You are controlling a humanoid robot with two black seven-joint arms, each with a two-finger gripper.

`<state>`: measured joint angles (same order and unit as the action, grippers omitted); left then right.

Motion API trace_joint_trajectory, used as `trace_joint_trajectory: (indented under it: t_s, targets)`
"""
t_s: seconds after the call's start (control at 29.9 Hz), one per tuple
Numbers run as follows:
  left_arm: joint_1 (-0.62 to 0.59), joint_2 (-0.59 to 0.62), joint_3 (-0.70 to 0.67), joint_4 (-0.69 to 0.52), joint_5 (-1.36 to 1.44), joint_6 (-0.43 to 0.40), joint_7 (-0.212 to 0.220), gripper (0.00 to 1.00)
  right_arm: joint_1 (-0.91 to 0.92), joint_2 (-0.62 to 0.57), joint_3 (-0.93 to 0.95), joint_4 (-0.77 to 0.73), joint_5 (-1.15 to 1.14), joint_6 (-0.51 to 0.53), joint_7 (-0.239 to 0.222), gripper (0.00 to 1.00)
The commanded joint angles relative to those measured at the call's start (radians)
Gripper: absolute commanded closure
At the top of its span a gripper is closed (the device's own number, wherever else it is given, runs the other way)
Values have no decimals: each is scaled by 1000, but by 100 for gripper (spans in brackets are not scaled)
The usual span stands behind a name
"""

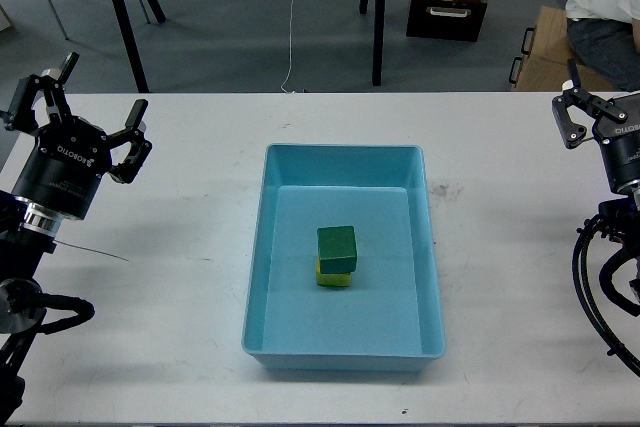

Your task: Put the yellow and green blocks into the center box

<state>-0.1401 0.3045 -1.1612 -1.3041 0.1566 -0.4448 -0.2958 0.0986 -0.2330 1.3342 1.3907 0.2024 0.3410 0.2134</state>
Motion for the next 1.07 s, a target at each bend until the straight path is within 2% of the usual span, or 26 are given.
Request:
trace_joint_trajectory:
  t_s: [0.0, 0.13, 0.3, 0.47, 0.64, 0.77, 0.94, 1.04]
  targets:
    - [51, -56, 11, -6, -141, 11, 3, 0, -71, 73, 26, 2, 40, 13, -32, 1]
    - [85, -136, 9, -6, -210, 26, 1, 0, -129, 121, 52, 27, 90, 15, -35, 1]
    - [149, -231, 12, -10, -250, 37, 9, 0, -158, 121, 85, 57, 126, 15, -35, 1]
    - [155, -234, 12, -21, -253, 31, 10, 0, -162, 121, 77, 59, 120, 29, -34, 1]
    - [162, -226, 12, -64, -255, 38, 12, 0, -178, 121, 50, 56, 106, 144, -28, 1]
    - [163, -229, 12, -78, -261, 41, 14, 0, -185, 121, 48, 54, 107, 148, -25, 1]
    - [165, -237, 12, -78, -307, 44, 46, 0, -188, 121, 49, 48, 107, 136, -25, 1]
    - [166, -237, 12, -78, -310, 44, 46, 0, -188, 121, 46, 48, 107, 133, -25, 1]
